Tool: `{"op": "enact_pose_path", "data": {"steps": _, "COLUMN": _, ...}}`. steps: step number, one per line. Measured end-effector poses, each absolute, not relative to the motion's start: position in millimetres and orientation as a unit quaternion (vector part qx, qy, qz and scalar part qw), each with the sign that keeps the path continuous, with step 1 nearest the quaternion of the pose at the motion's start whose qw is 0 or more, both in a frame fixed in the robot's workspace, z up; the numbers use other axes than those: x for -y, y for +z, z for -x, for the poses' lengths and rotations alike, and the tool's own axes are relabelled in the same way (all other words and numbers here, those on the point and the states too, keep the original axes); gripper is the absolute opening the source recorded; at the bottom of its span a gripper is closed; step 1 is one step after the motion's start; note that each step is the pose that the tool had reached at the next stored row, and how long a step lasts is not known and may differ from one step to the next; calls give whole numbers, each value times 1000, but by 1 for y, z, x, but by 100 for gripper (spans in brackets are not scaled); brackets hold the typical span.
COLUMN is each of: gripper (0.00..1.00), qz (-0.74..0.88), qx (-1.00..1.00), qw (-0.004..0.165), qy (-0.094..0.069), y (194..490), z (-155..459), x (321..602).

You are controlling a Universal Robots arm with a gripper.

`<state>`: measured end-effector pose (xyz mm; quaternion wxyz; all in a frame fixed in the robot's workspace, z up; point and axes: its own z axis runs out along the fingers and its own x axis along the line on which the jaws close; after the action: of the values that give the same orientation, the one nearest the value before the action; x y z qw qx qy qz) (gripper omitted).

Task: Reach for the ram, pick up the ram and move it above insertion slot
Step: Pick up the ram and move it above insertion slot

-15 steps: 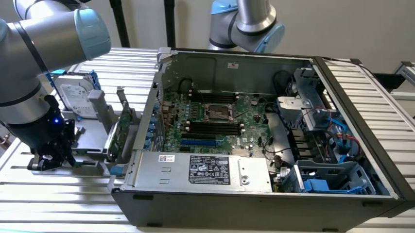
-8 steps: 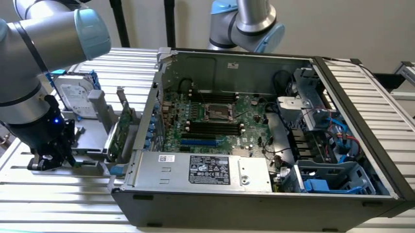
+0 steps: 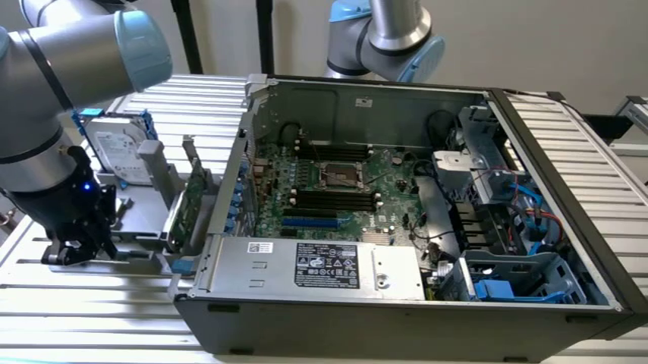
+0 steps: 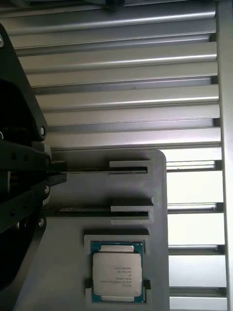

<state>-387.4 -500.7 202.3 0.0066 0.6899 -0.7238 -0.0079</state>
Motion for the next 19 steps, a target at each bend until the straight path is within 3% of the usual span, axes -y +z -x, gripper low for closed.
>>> {"op": "enact_pose_path", "data": {"steps": 10, "gripper": 13, "qz": -690, "qx": 723, "qw": 7, "qy": -8, "y": 221, "z": 387, "x": 501}}
{"op": "enact_pose_path", "data": {"steps": 19, "gripper": 13, "qz": -693, "qx": 721, "qw": 7, "qy": -8, "y": 259, "z": 386, "x": 501}}
